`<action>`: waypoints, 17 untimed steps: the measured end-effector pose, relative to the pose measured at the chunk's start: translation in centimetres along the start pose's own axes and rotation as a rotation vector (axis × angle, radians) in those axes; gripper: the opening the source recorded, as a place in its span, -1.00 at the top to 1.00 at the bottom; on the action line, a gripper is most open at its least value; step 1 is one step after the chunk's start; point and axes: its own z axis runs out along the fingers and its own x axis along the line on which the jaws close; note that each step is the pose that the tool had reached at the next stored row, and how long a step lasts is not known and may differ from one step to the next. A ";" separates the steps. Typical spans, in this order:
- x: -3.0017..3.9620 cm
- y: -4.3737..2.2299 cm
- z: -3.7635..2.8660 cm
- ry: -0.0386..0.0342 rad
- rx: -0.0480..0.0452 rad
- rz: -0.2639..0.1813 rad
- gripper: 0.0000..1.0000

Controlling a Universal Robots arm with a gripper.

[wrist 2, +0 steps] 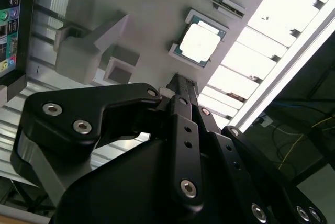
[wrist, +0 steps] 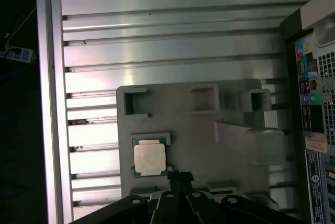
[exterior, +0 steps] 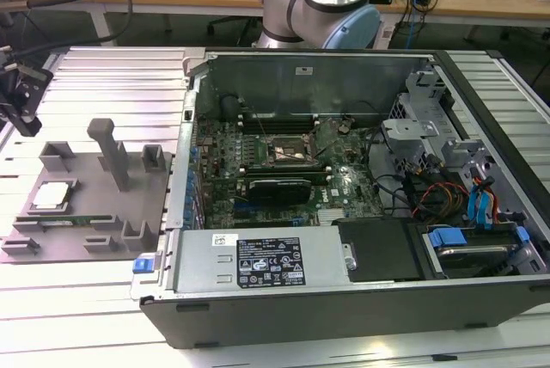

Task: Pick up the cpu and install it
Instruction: 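Reach for the cpu, then pick up the cpu and move it towards the insertion slot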

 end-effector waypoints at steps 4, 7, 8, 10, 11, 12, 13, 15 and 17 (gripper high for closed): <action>0.12 -0.01 0.03 0.0000 -0.0001 0.000 0.79; 0.13 -0.01 0.03 -0.0001 -0.0001 0.000 0.79; 0.14 -0.01 0.03 0.0000 -0.0001 0.000 0.79; 0.15 -0.01 0.03 0.0000 -0.0001 0.000 0.79; 0.18 -0.01 0.05 -0.0003 -0.0002 0.000 0.79; 0.20 -0.01 0.07 -0.0007 -0.0002 0.000 0.79; 0.26 -0.02 0.11 -0.0013 -0.0001 0.000 0.79; 0.52 -0.05 0.33 -0.0036 -0.0004 0.000 0.79; 0.72 -0.08 0.64 -0.0053 -0.0004 0.000 0.79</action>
